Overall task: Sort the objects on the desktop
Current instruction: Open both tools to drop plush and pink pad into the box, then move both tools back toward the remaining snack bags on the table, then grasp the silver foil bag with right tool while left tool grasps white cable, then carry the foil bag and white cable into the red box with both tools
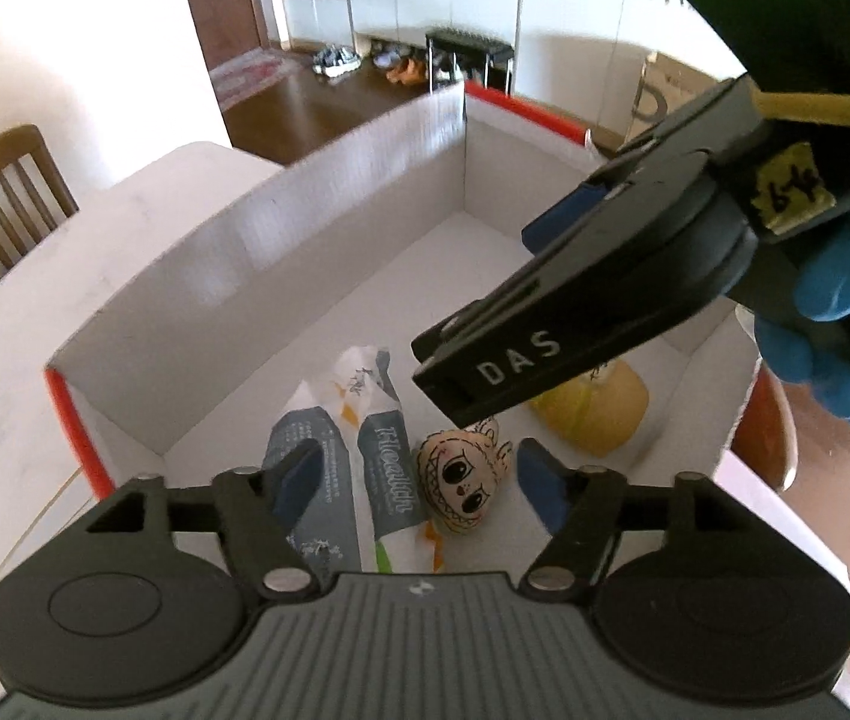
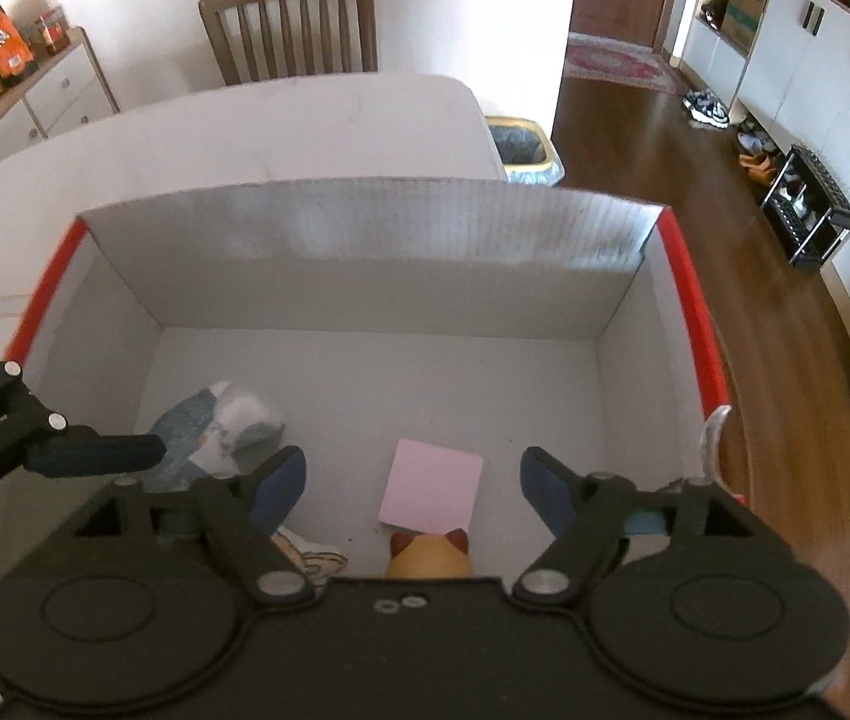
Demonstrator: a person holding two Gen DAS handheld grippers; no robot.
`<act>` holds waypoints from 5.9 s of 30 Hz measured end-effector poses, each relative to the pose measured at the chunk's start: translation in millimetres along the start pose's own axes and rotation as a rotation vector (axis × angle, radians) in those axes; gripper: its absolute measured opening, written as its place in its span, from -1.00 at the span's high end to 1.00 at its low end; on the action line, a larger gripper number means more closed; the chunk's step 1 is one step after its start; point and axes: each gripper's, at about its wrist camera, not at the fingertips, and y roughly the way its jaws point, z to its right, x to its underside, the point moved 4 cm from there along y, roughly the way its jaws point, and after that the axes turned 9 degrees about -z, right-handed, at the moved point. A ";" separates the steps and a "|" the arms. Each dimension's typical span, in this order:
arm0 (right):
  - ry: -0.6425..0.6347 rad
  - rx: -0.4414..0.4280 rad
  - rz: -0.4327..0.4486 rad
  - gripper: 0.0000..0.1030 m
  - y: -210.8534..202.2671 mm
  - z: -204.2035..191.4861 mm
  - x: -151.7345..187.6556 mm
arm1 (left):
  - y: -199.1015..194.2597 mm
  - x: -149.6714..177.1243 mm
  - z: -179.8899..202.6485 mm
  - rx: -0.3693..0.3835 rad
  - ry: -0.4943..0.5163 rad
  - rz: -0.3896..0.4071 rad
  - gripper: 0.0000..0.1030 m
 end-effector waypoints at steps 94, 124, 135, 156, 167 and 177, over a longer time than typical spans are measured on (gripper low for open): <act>-0.127 -0.114 0.188 -0.80 -39.3 -290.2 73.3 | -109.5 366.9 -191.5 -0.095 -0.366 0.170 -0.97; 0.028 -0.069 0.120 -0.76 16.5 -300.9 51.8 | -65.0 361.1 -161.1 -0.091 -0.192 0.107 -0.79; 0.041 -0.081 0.100 -0.27 18.3 -301.0 52.9 | -66.1 357.4 -160.9 -0.079 -0.202 0.108 -0.51; 0.027 -0.124 0.071 -0.11 -8.7 -280.4 85.7 | -78.4 361.4 -153.5 -0.059 -0.295 0.103 -0.49; 0.002 -0.162 0.088 -0.11 -47.3 -264.8 102.1 | -113.3 348.0 -145.5 -0.048 -0.352 0.170 -0.49; 0.013 -0.178 0.133 -0.11 -84.3 -233.7 105.8 | -141.7 318.8 -134.1 -0.042 -0.373 0.228 -0.49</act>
